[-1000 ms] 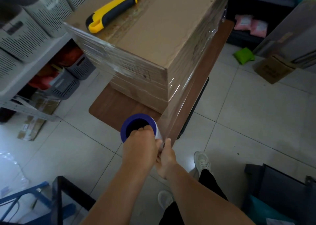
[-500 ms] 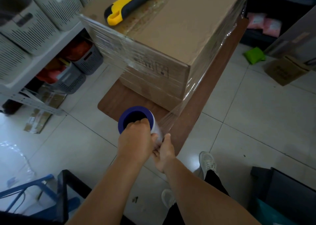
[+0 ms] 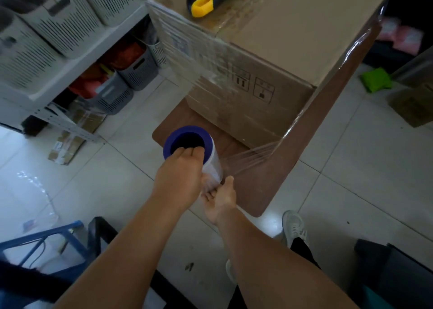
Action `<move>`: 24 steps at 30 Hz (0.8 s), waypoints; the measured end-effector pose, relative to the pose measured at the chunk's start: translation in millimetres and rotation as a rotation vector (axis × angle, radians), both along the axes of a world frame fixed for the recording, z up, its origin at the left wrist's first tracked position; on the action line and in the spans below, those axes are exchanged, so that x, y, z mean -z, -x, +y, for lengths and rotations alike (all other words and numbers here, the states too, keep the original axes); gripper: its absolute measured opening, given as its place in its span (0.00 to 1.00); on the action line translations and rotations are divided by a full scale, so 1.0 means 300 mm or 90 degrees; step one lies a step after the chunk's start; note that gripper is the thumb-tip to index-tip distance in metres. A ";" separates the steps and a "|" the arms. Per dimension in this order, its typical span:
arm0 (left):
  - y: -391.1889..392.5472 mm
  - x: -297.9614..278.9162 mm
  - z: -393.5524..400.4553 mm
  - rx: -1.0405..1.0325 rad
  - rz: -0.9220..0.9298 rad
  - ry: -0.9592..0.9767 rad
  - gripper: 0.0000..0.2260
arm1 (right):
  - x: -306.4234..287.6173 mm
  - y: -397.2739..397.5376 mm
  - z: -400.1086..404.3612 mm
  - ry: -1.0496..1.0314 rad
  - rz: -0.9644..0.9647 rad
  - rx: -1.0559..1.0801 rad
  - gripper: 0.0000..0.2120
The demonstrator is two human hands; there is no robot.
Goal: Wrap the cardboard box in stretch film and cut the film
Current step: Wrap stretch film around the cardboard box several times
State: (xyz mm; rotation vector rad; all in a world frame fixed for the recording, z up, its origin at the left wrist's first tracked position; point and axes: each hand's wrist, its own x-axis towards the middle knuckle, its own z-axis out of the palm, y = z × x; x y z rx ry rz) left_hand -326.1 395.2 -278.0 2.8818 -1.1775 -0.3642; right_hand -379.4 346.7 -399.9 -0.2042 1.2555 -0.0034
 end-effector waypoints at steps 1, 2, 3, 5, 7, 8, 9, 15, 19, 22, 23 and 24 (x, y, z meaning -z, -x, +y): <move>-0.010 0.002 0.002 0.000 0.001 0.002 0.19 | 0.008 -0.006 -0.001 -0.006 -0.017 0.013 0.30; -0.018 0.002 0.001 0.000 0.000 0.004 0.19 | -0.008 -0.008 -0.006 -0.003 -0.037 0.011 0.29; -0.025 0.002 -0.001 -0.001 -0.002 0.007 0.19 | -0.011 -0.013 -0.012 0.007 -0.039 0.001 0.28; -0.034 0.004 -0.007 -0.003 -0.009 0.012 0.18 | -0.016 -0.021 -0.007 -0.002 -0.044 0.018 0.26; -0.037 0.007 -0.009 -0.003 -0.012 0.019 0.17 | -0.009 -0.017 -0.003 0.006 -0.048 0.008 0.27; -0.035 0.007 -0.007 -0.002 -0.013 0.020 0.18 | 0.003 -0.015 -0.001 0.009 -0.056 -0.003 0.27; -0.033 0.008 -0.004 0.000 -0.013 0.022 0.18 | -0.001 -0.013 0.000 0.006 -0.064 -0.006 0.28; -0.029 0.007 -0.006 -0.010 -0.015 0.045 0.19 | -0.032 0.007 -0.010 -0.006 -0.074 -0.013 0.28; -0.020 0.013 -0.007 -0.018 -0.020 0.050 0.18 | -0.055 0.040 -0.025 -0.020 -0.101 -0.023 0.29; 0.002 0.027 -0.011 -0.029 -0.024 0.053 0.18 | -0.091 0.062 -0.036 -0.018 -0.103 -0.034 0.29; 0.010 0.034 -0.015 -0.030 -0.023 0.052 0.19 | -0.108 0.067 -0.040 -0.011 -0.104 -0.036 0.28; 0.018 0.040 -0.017 -0.030 -0.021 0.049 0.20 | -0.121 0.071 -0.045 -0.002 -0.103 -0.039 0.28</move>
